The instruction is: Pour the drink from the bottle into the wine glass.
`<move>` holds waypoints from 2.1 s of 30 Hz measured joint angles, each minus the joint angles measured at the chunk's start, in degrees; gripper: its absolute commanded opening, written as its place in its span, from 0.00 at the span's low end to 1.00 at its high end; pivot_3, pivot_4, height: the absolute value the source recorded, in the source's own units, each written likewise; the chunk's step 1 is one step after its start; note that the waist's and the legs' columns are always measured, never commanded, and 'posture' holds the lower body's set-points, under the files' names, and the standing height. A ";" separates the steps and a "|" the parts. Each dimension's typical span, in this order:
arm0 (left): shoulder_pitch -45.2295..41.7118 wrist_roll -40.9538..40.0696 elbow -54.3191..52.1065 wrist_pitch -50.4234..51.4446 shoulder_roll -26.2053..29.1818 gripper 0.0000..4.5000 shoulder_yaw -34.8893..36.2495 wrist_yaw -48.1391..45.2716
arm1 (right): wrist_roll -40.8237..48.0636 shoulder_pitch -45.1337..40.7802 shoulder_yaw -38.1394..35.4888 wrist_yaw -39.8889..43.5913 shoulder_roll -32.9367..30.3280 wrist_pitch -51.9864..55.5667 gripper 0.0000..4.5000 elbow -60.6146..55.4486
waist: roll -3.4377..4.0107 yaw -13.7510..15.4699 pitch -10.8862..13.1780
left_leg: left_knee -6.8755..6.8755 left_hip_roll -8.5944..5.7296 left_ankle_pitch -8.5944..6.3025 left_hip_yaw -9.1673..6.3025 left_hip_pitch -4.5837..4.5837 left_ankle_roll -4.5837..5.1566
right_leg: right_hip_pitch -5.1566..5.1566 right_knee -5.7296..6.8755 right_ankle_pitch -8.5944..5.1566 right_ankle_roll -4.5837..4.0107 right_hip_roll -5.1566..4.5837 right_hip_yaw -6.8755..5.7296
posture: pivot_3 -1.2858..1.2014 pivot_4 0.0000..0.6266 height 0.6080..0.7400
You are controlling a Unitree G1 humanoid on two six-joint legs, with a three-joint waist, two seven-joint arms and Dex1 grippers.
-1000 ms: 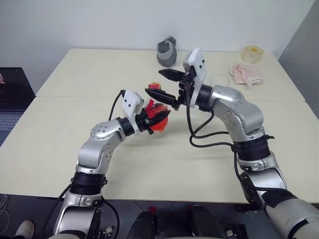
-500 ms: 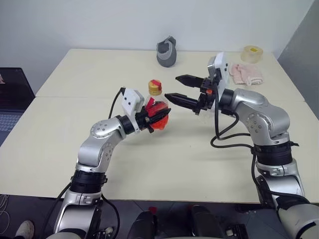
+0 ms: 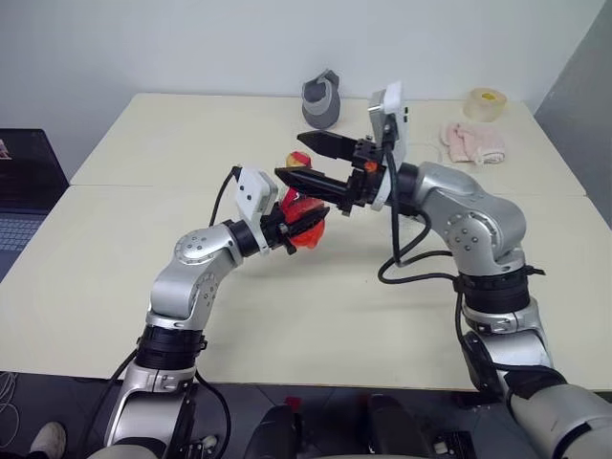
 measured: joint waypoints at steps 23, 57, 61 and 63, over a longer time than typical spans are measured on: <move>0.58 -0.01 -0.42 0.13 0.16 0.35 -0.26 0.13 | -5.43 -0.11 2.85 0.56 0.96 -4.98 0.28 3.55 | 0.00 -0.09 0.00 | -0.01 0.01 0.00 0.01 0.01 0.00 | -0.01 0.02 0.00 0.00 0.00 0.01 | 0.52 0.24 1.00; 3.05 -1.36 -3.95 1.31 0.50 0.35 -0.23 -0.30 | 7.26 -8.95 -5.86 -6.17 0.90 21.09 0.28 7.46 | 0.00 -0.04 0.00 | -0.01 0.02 -0.01 0.00 -0.01 0.01 | -0.02 0.03 0.00 0.00 -0.01 0.01 | 0.52 0.24 1.00; 2.12 -1.28 -4.26 -0.21 0.60 0.35 0.19 -0.25 | 4.00 -7.61 -2.22 -2.26 -1.02 13.03 0.28 4.00 | 0.00 -0.06 0.00 | -0.01 0.01 -0.01 0.03 -0.01 0.01 | -0.02 0.02 0.00 0.00 0.00 0.01 | 0.52 0.24 1.00; 1.89 -1.25 -4.32 -0.64 0.66 0.35 0.46 -0.20 | 2.11 -6.74 -0.62 -0.73 -1.47 8.63 0.28 2.93 | 0.00 -0.12 0.00 | -0.01 0.02 -0.01 0.02 0.00 0.01 | -0.02 0.03 0.00 0.00 0.01 0.01 | 0.52 0.24 1.00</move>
